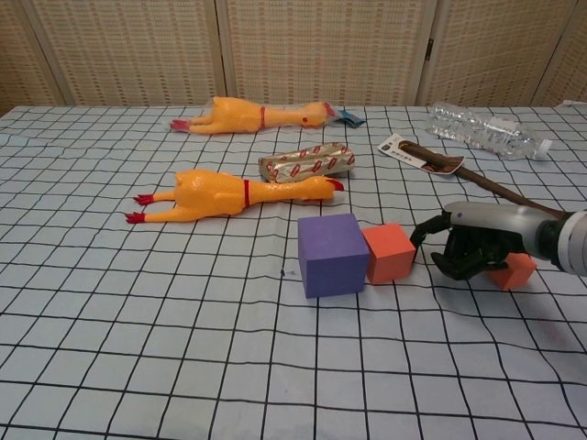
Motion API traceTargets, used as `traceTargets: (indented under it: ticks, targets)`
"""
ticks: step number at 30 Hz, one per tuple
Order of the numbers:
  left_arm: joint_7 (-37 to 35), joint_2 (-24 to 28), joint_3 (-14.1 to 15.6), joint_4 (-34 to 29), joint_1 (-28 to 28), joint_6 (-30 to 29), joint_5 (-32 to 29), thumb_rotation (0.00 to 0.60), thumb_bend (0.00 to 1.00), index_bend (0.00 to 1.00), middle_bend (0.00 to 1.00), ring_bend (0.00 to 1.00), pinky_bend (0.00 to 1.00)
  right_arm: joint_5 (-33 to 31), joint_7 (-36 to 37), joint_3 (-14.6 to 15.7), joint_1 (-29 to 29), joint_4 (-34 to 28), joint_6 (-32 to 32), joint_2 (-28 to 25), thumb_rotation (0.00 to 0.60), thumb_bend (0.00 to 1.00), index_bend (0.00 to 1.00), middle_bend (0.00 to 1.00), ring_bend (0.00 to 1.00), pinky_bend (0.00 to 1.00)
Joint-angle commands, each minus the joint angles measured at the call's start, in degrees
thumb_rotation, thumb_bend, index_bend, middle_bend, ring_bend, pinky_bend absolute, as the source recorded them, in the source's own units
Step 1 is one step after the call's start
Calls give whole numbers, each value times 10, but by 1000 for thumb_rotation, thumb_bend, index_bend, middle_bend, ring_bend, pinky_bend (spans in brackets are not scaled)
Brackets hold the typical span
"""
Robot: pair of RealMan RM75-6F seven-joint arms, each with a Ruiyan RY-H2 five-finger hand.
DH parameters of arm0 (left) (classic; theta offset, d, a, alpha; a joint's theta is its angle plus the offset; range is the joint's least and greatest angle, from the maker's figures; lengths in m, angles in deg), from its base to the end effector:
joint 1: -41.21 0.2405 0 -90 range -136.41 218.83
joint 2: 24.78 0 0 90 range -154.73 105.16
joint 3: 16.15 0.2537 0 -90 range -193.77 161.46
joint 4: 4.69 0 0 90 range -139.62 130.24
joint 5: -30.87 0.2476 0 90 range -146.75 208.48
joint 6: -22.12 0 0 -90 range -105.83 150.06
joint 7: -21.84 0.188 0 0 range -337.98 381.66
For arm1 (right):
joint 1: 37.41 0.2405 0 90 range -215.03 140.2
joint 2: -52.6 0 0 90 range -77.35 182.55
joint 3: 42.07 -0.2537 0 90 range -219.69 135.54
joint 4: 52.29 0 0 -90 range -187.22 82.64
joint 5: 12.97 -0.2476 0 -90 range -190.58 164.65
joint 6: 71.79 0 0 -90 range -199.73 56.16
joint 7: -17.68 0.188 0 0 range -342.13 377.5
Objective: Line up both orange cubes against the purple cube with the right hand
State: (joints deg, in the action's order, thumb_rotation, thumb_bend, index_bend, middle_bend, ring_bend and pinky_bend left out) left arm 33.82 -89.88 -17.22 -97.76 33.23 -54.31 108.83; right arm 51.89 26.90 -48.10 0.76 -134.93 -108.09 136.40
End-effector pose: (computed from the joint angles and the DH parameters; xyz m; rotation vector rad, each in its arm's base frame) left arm -0.3434 0.2341 0.0938 -1.4711 -0.9268 -0.6355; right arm -0.2197 -0.3522 -0.0963 1.8228 -1.6113 0.7701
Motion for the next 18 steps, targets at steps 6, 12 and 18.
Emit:
traceTargets:
  ticks: [6, 12, 18]
  targets:
    - [0, 0, 0, 0, 0, 0, 0, 600, 408, 264, 370, 392, 512, 19, 5, 2, -1, 21, -10, 15, 600, 622, 374, 954, 872, 910]
    - [-1, 1, 0, -1, 0, -1, 0, 600, 407, 264, 371, 392, 512, 27, -7, 4, -5, 43, -30, 31, 600, 622, 373, 954, 872, 910]
    - [-1, 1, 0, -1, 0, 0, 0, 600, 408, 264, 371, 392, 512, 28, -8, 4, -6, 50, -34, 40, 600, 622, 373, 954, 872, 910]
